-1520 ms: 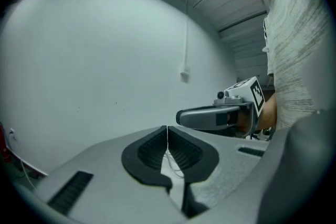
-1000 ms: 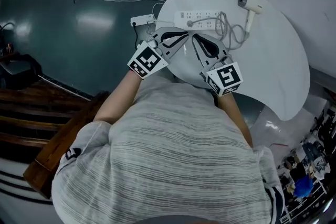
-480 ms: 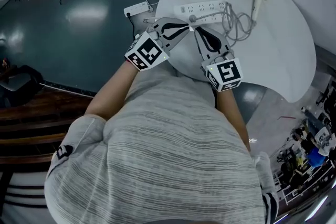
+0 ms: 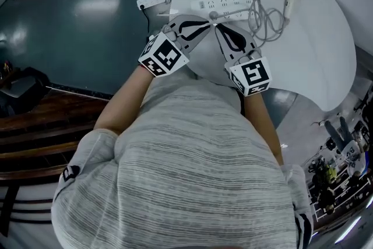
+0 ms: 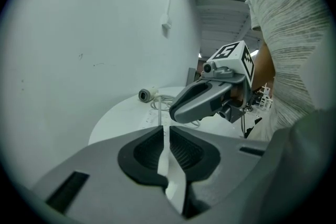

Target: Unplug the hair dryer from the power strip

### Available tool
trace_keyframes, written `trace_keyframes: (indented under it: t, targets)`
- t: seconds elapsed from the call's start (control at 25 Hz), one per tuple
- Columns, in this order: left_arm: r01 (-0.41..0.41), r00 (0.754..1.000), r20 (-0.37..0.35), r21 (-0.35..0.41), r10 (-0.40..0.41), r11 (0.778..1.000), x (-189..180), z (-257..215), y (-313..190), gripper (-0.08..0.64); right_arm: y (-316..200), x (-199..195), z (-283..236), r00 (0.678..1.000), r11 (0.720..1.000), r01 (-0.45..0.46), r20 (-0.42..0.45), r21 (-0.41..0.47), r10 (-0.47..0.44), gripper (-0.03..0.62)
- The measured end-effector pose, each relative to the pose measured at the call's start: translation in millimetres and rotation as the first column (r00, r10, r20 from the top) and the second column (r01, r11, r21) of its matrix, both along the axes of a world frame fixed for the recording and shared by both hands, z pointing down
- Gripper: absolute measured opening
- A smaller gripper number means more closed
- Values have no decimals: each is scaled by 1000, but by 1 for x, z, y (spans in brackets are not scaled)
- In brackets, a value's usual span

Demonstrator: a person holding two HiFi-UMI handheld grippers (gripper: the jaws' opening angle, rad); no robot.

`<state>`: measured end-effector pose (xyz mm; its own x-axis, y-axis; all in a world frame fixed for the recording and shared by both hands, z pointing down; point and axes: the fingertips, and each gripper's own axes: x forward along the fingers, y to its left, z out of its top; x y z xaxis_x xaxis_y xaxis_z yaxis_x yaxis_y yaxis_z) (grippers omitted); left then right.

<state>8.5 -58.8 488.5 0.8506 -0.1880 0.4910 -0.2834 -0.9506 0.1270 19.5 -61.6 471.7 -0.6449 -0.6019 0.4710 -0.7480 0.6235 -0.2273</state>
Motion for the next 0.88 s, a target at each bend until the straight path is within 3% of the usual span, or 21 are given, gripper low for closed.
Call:
trace_keyframes:
  t: [0.12,0.4,0.88]
  targets:
    - [-10,1000,22,-9,10,1000,1,4,-1,61,-2,0,4,1000,1000,15,-10,-6,-15,28]
    - [-48,993,106,18,45,999,2,18,-11,300,-3,-1,5,1000,1000,18,-19,-15,-18,28]
    - [-112,967,237,63,94,992,7,47,-29,415,-2,-2,5,999,1000,13,-47,-21,-13,28]
